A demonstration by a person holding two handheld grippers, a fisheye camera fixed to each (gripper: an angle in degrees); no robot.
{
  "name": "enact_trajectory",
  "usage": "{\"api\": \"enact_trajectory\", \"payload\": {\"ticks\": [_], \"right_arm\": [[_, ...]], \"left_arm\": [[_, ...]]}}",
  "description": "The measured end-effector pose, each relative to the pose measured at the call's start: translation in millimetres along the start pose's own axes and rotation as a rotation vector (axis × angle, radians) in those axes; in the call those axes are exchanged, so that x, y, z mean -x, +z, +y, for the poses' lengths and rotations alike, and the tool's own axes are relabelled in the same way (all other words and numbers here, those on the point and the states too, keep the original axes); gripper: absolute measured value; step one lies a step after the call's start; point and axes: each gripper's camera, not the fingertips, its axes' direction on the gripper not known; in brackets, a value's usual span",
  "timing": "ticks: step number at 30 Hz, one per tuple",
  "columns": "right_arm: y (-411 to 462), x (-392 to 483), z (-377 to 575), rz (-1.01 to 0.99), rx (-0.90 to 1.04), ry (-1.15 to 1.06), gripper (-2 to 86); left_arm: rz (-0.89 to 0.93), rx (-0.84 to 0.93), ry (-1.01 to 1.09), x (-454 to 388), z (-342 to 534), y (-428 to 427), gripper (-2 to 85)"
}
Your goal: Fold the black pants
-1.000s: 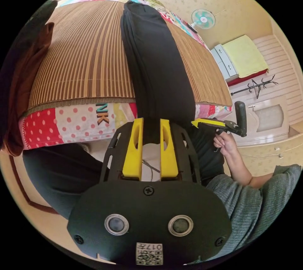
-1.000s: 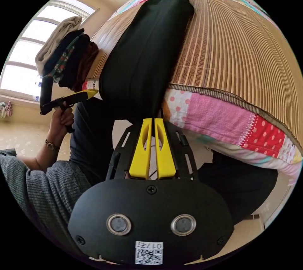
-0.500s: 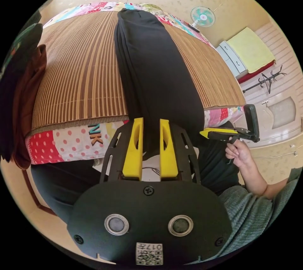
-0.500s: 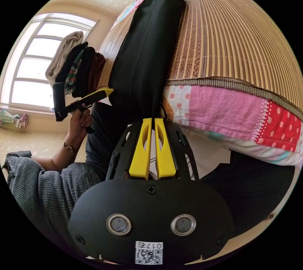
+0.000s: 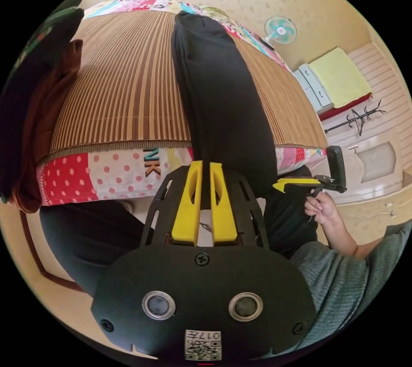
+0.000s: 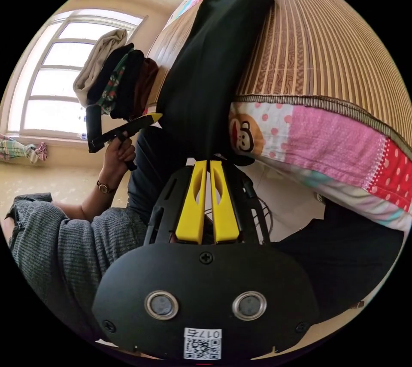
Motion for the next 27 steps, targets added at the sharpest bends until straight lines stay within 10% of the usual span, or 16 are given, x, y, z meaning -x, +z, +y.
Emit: {"api": "enact_trajectory", "payload": {"ticks": [12,27], "right_arm": [[-99.2,-64.4,-66.8,-0.210,-0.246,0.042,11.9],[-83.1,-97.0,-136.6,-0.453,-0.157,0.119,7.2]], "left_arm": [[0.250,-0.139,-0.119,54.6,-89.5,-27.5,17.1],[0.368,0.051,-0.140,62.6,-141.8,-10.6,7.3]]}}
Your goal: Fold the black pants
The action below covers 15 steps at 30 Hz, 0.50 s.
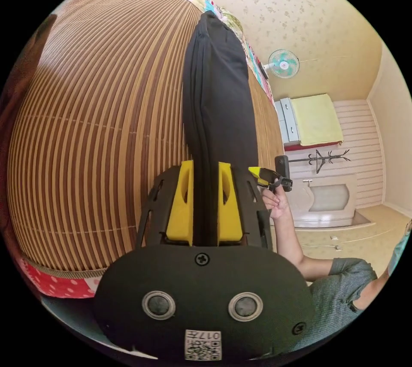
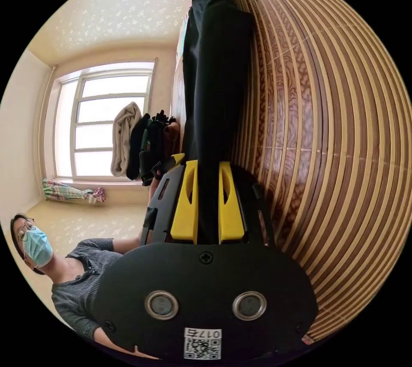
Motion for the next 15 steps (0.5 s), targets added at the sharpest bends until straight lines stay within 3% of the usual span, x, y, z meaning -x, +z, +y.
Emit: {"api": "enact_trajectory", "payload": {"ticks": [8,11,15], "right_arm": [[-22.0,16.9,69.4,0.091,0.006,-0.070,7.7],[-29.5,21.9,89.1,0.029,-0.038,-0.095,10.4],[-16.1,31.9,86.5,0.076,0.030,-0.074,8.3]], "left_arm": [[0.177,0.021,0.054,5.2,63.0,-1.3,7.2],[0.261,-0.016,0.026,9.8,79.4,-0.7,9.1],[0.116,0.090,0.075,-18.1,82.2,10.0,6.3]]}}
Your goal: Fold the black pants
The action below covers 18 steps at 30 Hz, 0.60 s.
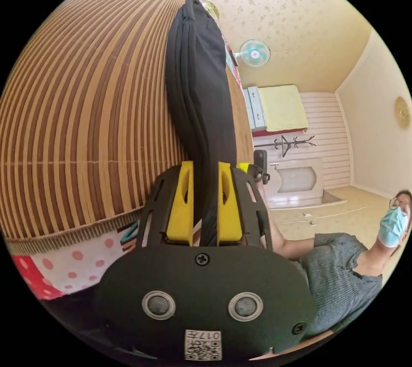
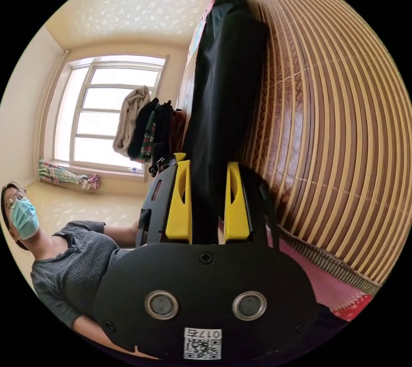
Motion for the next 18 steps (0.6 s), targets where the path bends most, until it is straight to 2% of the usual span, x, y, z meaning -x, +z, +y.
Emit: {"api": "enact_trajectory", "payload": {"ticks": [3,4,6,8,15,18], "right_arm": [[-26.6,30.6,13.7,-0.082,-0.057,-0.111,4.1],[-47.8,45.8,25.1,-0.156,-0.118,-0.158,3.2],[-80.6,74.2,40.1,-0.268,-0.197,-0.253,2.2],[-111.0,115.2,50.0,-0.341,-0.253,-0.376,1.7],[-218.1,341.8,103.9,-0.266,-0.415,-0.931,1.1],[-246.7,418.7,139.3,-0.211,-0.492,-1.087,1.2]], "left_arm": [[0.023,-0.070,0.150,-41.9,19.4,-31.0,5.1],[0.065,-0.101,0.179,-50.2,25.4,-41.0,5.0],[0.279,-0.223,0.296,-85.6,45.2,-81.3,5.0],[0.327,-0.292,0.403,-127.2,52.8,-107.0,4.9],[0.330,-0.540,0.899,-345.4,102.4,-206.0,5.0],[0.331,-0.626,0.999,-408.6,125.8,-229.7,4.9]]}}
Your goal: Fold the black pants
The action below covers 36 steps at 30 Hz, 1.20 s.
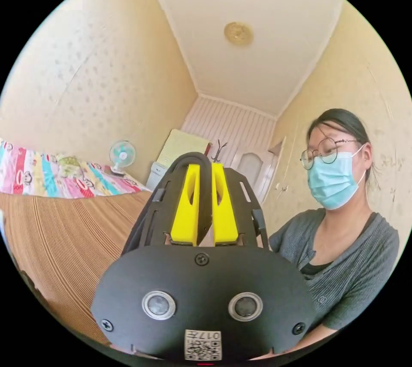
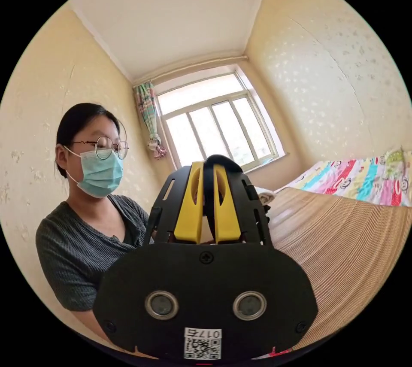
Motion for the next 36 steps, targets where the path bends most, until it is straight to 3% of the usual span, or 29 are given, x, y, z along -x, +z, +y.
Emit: {"api": "enact_trajectory", "payload": {"ticks": [4,6,9,12,15,17,23,28,31,36], "right_arm": [[1.0,46.8,-46.3,0.149,-0.038,-0.123,1.3],[3.1,37.1,-53.7,0.186,-0.038,-0.058,1.3],[7.9,-14.6,-46.4,0.215,-0.009,0.118,1.2],[21.9,-83.6,-32.8,0.326,0.040,0.246,1.2],[40.8,-147.4,-26.2,0.448,0.089,0.329,1.2],[45.1,-172.8,-13.9,0.409,0.050,0.387,1.3],[72.8,-202.3,124.9,0.502,0.247,0.519,2.0],[76.8,-214.5,327.3,0.647,0.514,0.917,3.8],[56.9,-203.9,374.9,0.632,0.464,1.052,6.6],[44.8,-229.2,346.1,0.616,0.358,1.002,11.9]], "left_arm": [[-0.029,-0.047,0.096,-23.7,-24.9,13.8,4.8],[-0.045,-0.027,0.024,-2.8,-23.7,27.1,4.7],[-0.087,0.023,-0.172,57.8,-0.1,46.4,4.8],[-0.292,0.112,-0.177,110.2,15.6,75.2,4.8],[-0.351,0.180,-0.253,172.3,28.0,98.7,4.7],[-0.371,0.196,-0.275,202.5,46.3,102.9,4.8],[-0.446,0.483,-0.398,269.8,221.1,106.8,5.1],[-0.540,0.762,-0.661,298.2,411.4,98.8,6.4],[-0.532,0.700,-0.781,307.9,460.9,72.0,10.1],[-0.491,0.416,-0.864,371.4,440.5,43.2,18.4]]}}
